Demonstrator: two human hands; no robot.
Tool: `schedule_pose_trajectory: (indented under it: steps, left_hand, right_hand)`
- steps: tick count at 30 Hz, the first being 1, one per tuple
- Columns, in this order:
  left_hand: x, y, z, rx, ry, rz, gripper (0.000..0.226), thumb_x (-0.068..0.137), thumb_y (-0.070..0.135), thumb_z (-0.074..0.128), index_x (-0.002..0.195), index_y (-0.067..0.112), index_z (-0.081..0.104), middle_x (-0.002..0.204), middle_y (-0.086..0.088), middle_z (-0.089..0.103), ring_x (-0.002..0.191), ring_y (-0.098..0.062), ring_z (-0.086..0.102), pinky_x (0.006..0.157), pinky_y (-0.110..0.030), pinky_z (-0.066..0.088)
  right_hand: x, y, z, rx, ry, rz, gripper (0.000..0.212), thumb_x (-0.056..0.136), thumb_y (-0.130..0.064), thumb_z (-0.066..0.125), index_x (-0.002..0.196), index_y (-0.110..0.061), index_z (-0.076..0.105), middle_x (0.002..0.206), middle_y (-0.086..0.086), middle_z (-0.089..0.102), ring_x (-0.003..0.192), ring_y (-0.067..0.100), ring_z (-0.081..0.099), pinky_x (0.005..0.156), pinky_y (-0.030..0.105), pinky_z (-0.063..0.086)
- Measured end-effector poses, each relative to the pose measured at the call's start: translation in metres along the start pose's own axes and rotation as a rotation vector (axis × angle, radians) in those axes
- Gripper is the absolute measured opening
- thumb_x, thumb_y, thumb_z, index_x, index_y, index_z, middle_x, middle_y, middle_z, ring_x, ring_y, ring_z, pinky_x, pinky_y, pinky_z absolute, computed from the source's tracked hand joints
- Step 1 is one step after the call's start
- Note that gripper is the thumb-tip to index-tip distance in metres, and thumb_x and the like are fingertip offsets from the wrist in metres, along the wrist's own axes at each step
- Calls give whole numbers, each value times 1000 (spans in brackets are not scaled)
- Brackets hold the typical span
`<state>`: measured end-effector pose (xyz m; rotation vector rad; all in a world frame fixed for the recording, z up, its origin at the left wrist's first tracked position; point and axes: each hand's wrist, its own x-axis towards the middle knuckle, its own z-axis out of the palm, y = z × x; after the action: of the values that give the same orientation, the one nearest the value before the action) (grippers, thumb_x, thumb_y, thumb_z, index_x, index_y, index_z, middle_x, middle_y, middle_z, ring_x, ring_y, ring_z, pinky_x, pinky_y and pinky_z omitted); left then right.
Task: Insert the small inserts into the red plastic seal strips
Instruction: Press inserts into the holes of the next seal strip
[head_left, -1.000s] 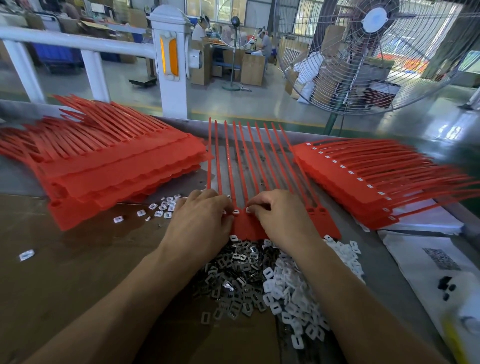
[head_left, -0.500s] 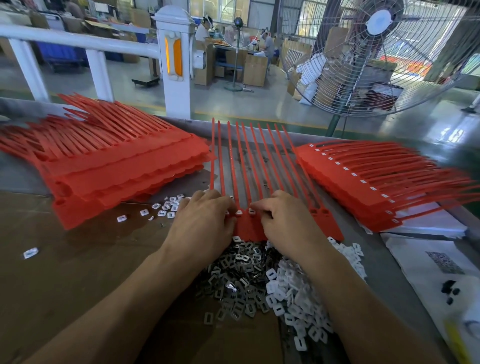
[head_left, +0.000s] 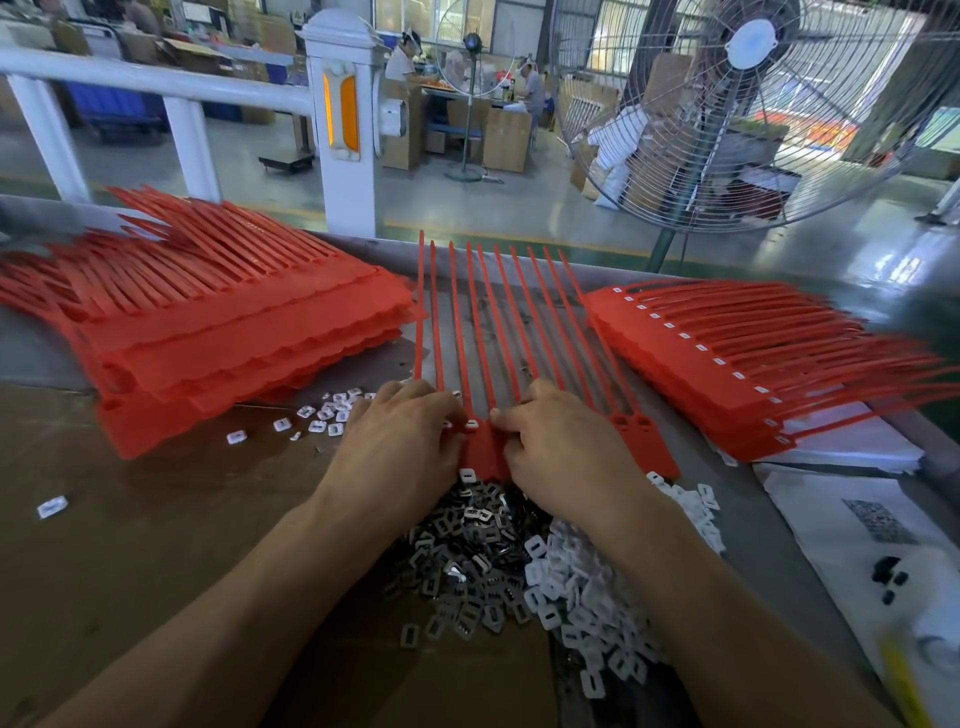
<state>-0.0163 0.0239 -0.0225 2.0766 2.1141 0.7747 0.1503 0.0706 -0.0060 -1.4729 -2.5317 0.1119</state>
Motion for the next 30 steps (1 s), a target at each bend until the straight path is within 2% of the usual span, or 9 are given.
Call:
schedule_pose_trajectory:
  steps: [5,10,15,21,26,30]
  left_hand:
    - [2,-2,-1,-35,-4,-6,25,98,23,54,115,34,69,120,11,62,118,-18,50,104,-43,38]
    - [2,-4,-2,-60,-5,-1,30,98,15,53,113,34,70,117,11,63,114,-19,50,102,-44,40]
    - [3,-3,-4,-75,-7,2,29,97,14,54,112,32,72,116,7,65,113,-22,51,100,-42,42]
    - [3,-4,-4,-77,-4,5,29,95,17,54,112,31,72,116,7,64,114,-21,52,100,-44,42]
    - [3,-4,-3,-79,2,8,27,95,18,55,112,30,72,116,7,64,113,-21,52,100,-45,42]
    - [3,-3,-3,-75,-2,14,26,96,20,56,112,30,72,115,6,64,113,-22,52,101,-45,42]
  right_hand:
    - [-6,9,-1,198,43,5,32,106,-26,50,129,-31,71,111,-5,57,102,14,61,90,34,53]
    - [-14,12,-6,341,89,-20,24,103,-25,60,121,-27,76,108,-10,63,98,7,63,91,34,55]
    - [-19,0,-8,377,-6,-164,14,96,-29,72,107,-32,79,96,-14,63,90,4,62,86,37,54]
    - [-19,-6,-2,317,-61,-204,15,94,-33,73,108,-38,76,100,-12,60,93,6,59,88,37,52]
    - [-18,-7,0,297,-45,-222,15,97,-31,67,107,-37,76,100,-11,62,92,8,60,85,35,52]
    - [-19,-5,-2,386,57,-166,11,98,-28,67,98,-30,78,88,-13,67,80,4,62,75,29,53]
